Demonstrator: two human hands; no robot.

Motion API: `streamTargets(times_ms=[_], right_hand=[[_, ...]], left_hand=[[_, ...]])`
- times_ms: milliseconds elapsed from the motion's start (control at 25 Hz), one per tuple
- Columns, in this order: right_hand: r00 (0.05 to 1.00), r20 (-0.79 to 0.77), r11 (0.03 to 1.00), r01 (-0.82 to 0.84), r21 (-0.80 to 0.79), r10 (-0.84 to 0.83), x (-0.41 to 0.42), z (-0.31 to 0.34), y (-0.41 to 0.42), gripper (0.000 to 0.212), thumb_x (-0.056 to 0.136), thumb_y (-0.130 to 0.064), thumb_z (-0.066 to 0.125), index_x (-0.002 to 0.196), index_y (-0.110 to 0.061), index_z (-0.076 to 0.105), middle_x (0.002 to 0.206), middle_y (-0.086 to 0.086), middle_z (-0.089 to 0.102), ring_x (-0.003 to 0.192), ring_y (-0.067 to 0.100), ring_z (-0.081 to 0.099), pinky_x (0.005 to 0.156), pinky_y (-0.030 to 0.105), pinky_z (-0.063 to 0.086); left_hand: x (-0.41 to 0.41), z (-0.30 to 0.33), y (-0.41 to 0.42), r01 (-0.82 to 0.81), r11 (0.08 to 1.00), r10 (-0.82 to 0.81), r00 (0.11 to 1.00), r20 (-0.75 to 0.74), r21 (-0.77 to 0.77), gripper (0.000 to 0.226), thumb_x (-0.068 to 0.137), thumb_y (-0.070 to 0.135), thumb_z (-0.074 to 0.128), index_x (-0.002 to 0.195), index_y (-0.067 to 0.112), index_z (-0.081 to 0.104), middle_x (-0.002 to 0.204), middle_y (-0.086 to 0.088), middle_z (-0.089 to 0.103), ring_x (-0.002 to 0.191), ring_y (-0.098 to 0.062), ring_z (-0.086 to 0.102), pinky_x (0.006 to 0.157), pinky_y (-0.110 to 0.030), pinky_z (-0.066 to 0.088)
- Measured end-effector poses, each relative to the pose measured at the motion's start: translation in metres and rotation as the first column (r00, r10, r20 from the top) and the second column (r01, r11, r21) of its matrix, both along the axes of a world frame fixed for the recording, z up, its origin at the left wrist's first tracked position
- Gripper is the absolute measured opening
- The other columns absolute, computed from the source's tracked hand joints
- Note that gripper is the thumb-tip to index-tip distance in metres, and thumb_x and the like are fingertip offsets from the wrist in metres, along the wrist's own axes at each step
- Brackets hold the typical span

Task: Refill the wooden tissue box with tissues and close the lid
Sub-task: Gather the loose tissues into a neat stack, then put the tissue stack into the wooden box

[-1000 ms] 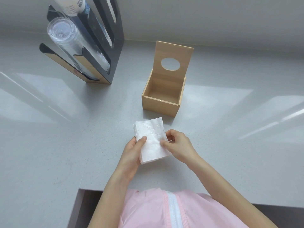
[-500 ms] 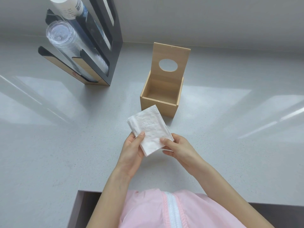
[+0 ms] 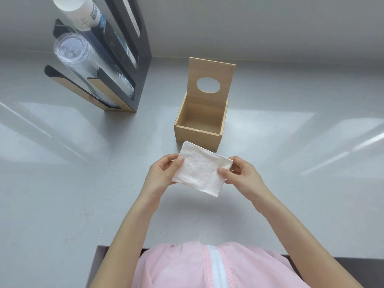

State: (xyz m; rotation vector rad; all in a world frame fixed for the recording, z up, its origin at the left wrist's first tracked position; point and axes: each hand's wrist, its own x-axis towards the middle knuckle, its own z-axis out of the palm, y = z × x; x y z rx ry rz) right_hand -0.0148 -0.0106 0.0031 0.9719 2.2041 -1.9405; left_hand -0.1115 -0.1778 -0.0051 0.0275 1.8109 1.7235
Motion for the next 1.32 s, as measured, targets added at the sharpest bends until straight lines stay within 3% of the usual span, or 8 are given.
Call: streamTargets(times_ms=[160,240,360,480,720,920,1120,1320], right_hand=[[0.995,-0.046,0.995,0.09,0.053,-0.088,-0.003,-0.003,0.004,0.012,0.086,-0.017,0.06,0.091,-0.024,0.052,0.09,0.002,0.063,0.087,0.023,0.063,0.083,0.035,0.051],[0.99,-0.083,0.989,0.125,0.082,-0.118,-0.008,-0.003,0.007,0.012,0.088,-0.018,0.059,0.095,-0.022,0.05,0.09,0.002,0.063,0.085,0.021,0.063,0.077,0.028,0.053],[0.982,-0.143,0.982,0.139,0.129,-0.12,-0.018,0.003,0.012,0.006,0.09,-0.017,0.055,0.091,-0.021,0.053,0.085,-0.001,0.063,0.077,0.016,0.061,0.063,0.014,0.052],[0.983,-0.16,0.958,0.131,0.255,-0.092,-0.033,0.016,0.023,0.003,0.089,-0.015,0.056,0.089,-0.018,0.055,0.084,-0.001,0.064,0.076,0.018,0.061,0.071,0.026,0.055],[0.983,-0.184,0.873,0.089,0.479,0.001,-0.078,0.04,0.05,0.009,0.087,-0.015,0.056,0.093,-0.009,0.058,0.082,0.001,0.061,0.076,0.021,0.06,0.077,0.038,0.054],[0.996,-0.036,0.747,-0.041,0.664,0.087,-0.111,0.035,0.062,0.013,0.088,-0.015,0.05,0.095,-0.007,0.058,0.086,0.006,0.064,0.083,0.028,0.058,0.073,0.038,0.048],[0.963,0.184,0.523,-0.261,0.811,0.196,-0.127,0.027,0.061,0.015,0.089,-0.011,0.042,0.097,-0.006,0.053,0.096,0.013,0.065,0.089,0.037,0.056,0.067,0.039,0.043],[0.941,0.228,0.473,-0.325,0.819,0.25,-0.128,0.027,0.067,0.014,0.085,-0.006,0.043,0.093,-0.007,0.054,0.094,0.013,0.064,0.085,0.036,0.053,0.063,0.036,0.037]], left_hand=[[-0.004,0.002,0.009,0.03,0.987,-0.051,0.989,-0.136,-0.157,0.011,0.088,0.026,0.058,0.08,0.025,0.065,0.081,0.004,0.061,0.075,-0.01,0.054,0.061,-0.005,0.041],[-0.01,0.004,0.013,0.006,0.982,-0.043,0.98,-0.194,-0.189,0.014,0.088,0.024,0.058,0.075,0.026,0.063,0.077,0.008,0.06,0.073,-0.009,0.053,0.057,-0.003,0.04],[-0.022,0.008,0.02,-0.012,0.974,-0.048,0.964,-0.261,-0.224,0.014,0.087,0.023,0.06,0.074,0.025,0.063,0.076,0.006,0.062,0.076,-0.015,0.057,0.072,-0.022,0.045],[-0.039,0.02,0.029,-0.008,0.96,-0.091,0.937,-0.339,-0.28,0.009,0.086,0.024,0.06,0.082,0.018,0.066,0.082,-0.002,0.066,0.08,-0.023,0.061,0.076,-0.035,0.047],[-0.082,0.049,0.058,-0.042,0.891,-0.259,0.77,-0.584,-0.452,0.004,0.087,0.021,0.056,0.086,0.018,0.053,0.076,0.007,0.056,0.069,-0.013,0.055,0.06,-0.024,0.041],[-0.114,0.038,0.076,-0.045,0.791,-0.458,0.617,-0.64,-0.61,0.01,0.088,0.016,0.051,0.087,0.006,0.054,0.095,-0.009,0.064,0.087,-0.029,0.059,0.076,-0.039,0.048],[-0.12,0.027,0.082,-0.061,0.699,-0.579,0.536,-0.615,-0.712,0.012,0.089,0.014,0.048,0.093,0.003,0.054,0.099,-0.012,0.061,0.088,-0.033,0.056,0.069,-0.037,0.042],[-0.112,0.024,0.088,-0.144,0.618,-0.648,0.464,-0.604,-0.773,0.013,0.089,0.01,0.043,0.097,0.004,0.052,0.101,-0.013,0.057,0.088,-0.035,0.054,0.061,-0.034,0.031]])
